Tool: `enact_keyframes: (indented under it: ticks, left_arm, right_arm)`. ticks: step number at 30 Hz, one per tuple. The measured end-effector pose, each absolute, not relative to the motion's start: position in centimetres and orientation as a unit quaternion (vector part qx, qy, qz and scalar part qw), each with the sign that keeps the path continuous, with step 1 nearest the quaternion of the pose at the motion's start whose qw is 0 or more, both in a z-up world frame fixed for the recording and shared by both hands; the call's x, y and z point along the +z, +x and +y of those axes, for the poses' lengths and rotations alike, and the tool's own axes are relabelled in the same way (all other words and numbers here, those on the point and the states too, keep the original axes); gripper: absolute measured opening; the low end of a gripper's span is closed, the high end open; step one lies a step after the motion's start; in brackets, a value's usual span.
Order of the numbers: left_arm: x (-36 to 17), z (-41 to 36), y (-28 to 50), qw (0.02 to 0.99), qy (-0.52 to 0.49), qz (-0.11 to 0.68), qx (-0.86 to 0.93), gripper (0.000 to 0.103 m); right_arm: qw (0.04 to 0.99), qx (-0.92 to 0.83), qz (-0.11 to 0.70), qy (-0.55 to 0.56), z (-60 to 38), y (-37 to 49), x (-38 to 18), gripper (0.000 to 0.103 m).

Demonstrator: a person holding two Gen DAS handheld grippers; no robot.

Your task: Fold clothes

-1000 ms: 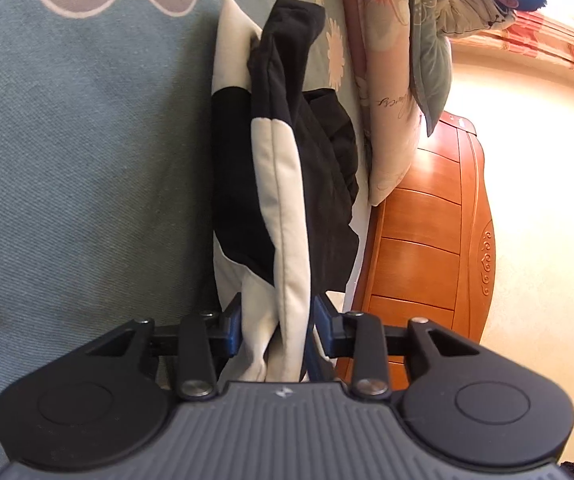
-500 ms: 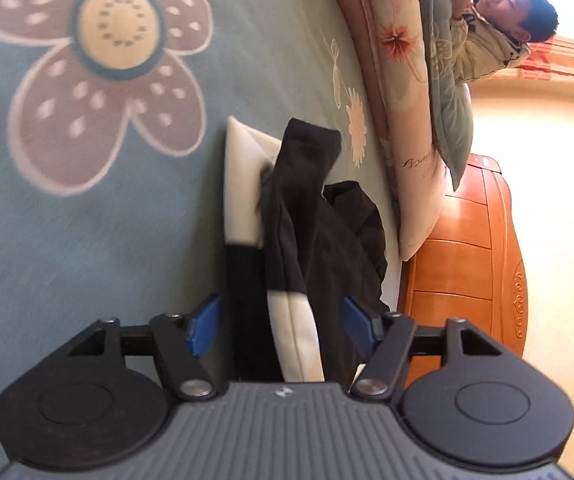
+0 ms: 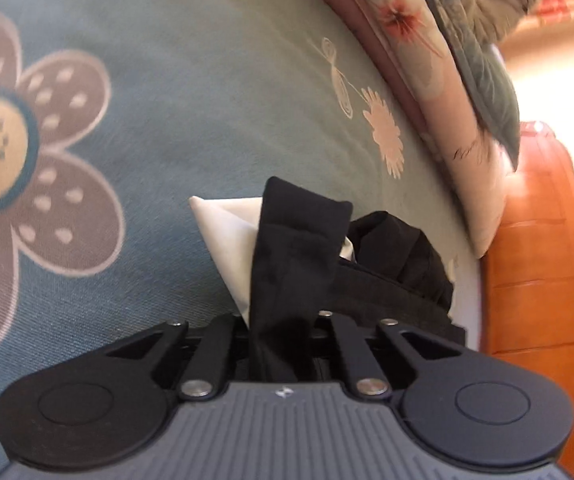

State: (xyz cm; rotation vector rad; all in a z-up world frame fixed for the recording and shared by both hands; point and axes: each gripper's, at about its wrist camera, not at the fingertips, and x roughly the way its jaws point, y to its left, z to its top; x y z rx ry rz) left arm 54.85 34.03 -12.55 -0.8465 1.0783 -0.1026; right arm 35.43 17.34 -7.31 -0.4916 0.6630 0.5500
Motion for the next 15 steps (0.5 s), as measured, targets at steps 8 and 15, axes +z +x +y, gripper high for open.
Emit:
enact_keyframes:
  ticks: [8, 15]
  left_arm:
    - [-5.5, 28.8, 57.2, 0.795, -0.268, 0.545, 0.001, 0.005]
    - [-0.9, 21.3, 59.4, 0.807, -0.226, 0.545, 0.004, 0.005]
  right_arm:
    - [0.894, 0.278, 0.342, -0.081, 11.6, 37.8, -3.5, 0.01]
    - [0.896, 0.262, 0.354, 0.06, 4.5, 39.8, -0.9, 0.009]
